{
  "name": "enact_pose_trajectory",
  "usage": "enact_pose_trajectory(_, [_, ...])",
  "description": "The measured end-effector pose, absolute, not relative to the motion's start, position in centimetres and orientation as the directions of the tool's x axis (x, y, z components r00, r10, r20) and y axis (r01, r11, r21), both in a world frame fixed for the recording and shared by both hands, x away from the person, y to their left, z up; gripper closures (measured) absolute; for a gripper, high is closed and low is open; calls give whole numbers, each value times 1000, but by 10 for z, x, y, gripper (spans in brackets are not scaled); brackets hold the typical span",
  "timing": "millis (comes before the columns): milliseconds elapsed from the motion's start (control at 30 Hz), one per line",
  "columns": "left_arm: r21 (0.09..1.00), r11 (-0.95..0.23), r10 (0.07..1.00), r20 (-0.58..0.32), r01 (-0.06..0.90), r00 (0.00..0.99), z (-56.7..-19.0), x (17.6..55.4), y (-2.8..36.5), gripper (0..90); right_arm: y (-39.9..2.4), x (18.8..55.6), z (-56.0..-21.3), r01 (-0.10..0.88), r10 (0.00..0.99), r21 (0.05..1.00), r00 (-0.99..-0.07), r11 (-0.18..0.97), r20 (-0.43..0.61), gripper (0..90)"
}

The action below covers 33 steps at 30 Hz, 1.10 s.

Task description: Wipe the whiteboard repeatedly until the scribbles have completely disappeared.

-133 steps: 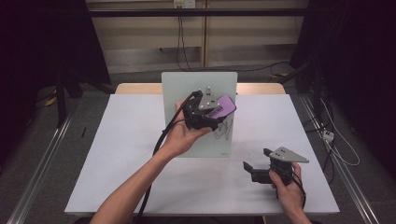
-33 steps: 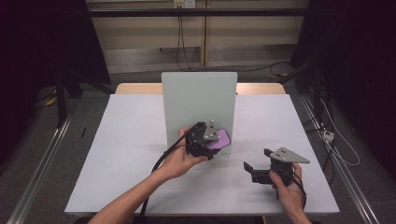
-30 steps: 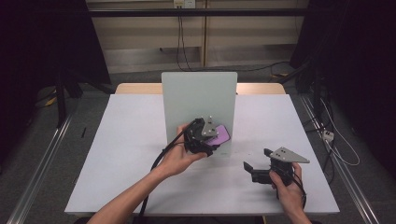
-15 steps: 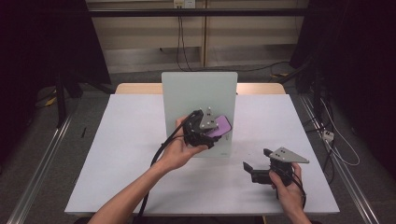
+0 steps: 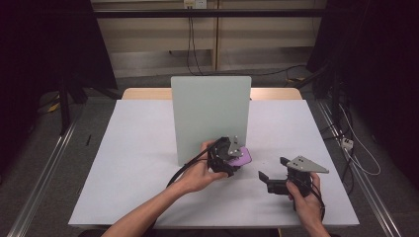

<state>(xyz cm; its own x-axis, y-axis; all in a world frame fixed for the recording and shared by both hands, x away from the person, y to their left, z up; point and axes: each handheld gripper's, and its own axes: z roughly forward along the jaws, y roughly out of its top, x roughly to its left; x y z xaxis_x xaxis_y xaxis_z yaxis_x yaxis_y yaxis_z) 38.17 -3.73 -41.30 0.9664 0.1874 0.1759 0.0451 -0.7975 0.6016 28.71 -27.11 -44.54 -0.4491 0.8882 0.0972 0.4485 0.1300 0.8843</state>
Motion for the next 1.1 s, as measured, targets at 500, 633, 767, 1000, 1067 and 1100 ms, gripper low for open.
enact_pose_trajectory(500, [697,-711,302,188,89,935,-370,397,-4,411,-270,287,-446,449,887,884,-452,132,97,40])
enact_pose_trajectory(633, [701,-708,307,189,91,933,-369,399,3,411,-270,288,-446,451,886,882,-455,137,94,40])
enact_pose_trajectory(767, [652,-755,269,215,67,939,-377,395,2,411,-270,287,-446,451,886,882,-454,138,93,40])
enact_pose_trajectory(1000, [625,-778,235,190,68,953,-395,390,-4,411,-269,287,-446,450,885,882,-455,140,92,41])
enact_pose_trajectory(1067, [610,-790,223,187,65,957,-402,386,-11,411,-269,287,-445,449,886,883,-454,139,92,40])
enact_pose_trajectory(1100, [598,-800,209,186,58,960,-405,385,-15,411,-269,287,-445,450,886,882,-454,137,93,40])
